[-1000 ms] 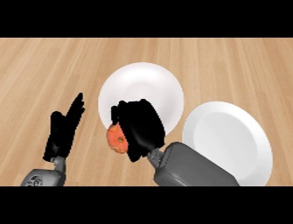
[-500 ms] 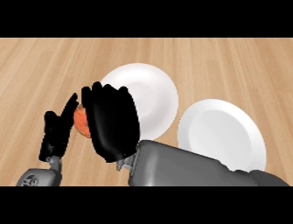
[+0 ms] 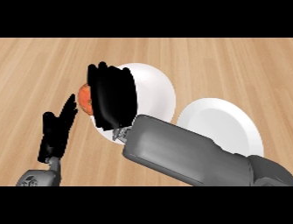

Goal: Pick the squash from the plate and place it in the plate

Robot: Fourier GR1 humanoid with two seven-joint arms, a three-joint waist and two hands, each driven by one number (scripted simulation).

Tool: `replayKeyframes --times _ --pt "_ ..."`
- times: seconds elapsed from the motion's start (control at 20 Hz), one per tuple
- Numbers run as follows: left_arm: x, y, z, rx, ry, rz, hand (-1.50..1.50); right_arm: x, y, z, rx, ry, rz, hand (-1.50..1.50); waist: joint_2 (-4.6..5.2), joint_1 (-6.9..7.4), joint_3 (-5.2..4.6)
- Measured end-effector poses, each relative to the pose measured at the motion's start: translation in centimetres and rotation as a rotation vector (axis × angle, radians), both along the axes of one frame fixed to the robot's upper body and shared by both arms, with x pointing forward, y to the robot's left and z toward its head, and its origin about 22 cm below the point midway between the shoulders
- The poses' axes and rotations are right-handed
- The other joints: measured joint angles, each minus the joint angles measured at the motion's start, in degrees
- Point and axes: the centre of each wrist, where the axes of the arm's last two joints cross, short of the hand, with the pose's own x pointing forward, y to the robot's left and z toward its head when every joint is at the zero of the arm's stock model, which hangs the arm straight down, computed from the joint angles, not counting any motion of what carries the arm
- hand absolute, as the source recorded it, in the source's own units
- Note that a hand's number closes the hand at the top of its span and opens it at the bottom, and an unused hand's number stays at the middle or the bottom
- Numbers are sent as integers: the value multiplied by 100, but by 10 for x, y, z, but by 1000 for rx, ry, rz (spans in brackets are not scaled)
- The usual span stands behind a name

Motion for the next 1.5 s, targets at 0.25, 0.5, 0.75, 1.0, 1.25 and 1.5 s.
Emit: replayKeyframes --times 0.25,0.5,0.75,1.0,1.25,1.5 --pt "0 -2 -1 -5 -2 4 0 31 -8 -13 -12 54 -66 150 12 -24 1" --pt "0 -3 3 0 -7 1 0 59 -25 -32 -38 172 -94 150 30 -12 3" --pt "2 -6 4 2 -11 -7 0 74 -40 -50 -63 343 -61 150 50 34 3" --pt "3 1 5 0 -10 -2 0 82 -58 -74 -101 486 -16 -150 42 11 5" --pt "-2 8 0 -1 -10 9 0 83 -63 -78 -13 479 123 -150 23 -53 8" --pt "-8 8 -3 -5 -10 10 0 83 -68 -64 307 387 212 -150 16 -88 16"
